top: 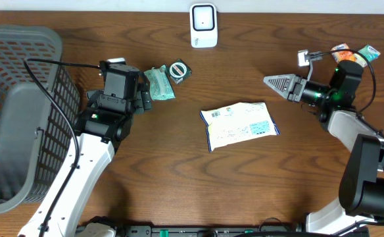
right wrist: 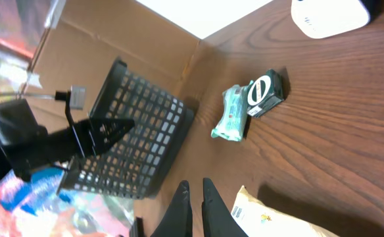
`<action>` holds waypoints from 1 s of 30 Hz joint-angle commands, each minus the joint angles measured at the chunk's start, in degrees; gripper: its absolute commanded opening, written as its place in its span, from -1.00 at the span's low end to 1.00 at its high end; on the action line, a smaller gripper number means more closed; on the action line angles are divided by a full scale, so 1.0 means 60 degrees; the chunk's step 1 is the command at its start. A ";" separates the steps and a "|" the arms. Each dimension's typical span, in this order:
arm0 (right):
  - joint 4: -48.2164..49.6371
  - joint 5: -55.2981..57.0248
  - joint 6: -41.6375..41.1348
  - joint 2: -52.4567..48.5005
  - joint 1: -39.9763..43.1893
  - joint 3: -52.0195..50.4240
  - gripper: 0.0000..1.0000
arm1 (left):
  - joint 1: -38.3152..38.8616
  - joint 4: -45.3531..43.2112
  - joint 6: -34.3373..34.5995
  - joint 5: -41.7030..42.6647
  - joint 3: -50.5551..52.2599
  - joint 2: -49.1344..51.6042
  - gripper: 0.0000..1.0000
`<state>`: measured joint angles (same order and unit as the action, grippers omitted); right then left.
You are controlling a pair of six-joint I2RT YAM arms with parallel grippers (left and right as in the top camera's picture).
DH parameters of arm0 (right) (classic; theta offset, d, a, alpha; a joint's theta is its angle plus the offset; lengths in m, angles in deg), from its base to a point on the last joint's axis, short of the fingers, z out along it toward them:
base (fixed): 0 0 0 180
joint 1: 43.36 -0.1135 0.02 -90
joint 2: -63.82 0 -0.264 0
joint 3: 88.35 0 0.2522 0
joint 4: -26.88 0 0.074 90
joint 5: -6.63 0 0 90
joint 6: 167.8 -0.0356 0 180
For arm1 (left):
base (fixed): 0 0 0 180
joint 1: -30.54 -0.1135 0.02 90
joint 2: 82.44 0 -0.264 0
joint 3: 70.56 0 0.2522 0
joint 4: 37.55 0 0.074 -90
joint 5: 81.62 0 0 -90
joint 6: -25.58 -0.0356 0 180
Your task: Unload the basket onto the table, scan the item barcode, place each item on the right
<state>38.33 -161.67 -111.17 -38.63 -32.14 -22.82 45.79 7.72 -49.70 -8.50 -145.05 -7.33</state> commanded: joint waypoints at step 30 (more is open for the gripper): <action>-1.1373 1.0539 0.1767 0.2823 -0.2983 0.1078 -0.97 | -0.0029 0.0000 -0.0124 -0.0164 -0.0029 -0.0062 0.96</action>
<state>-28.79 -104.12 -101.61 -20.76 -47.98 -15.50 45.79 7.72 -49.70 -8.50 -145.03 -7.33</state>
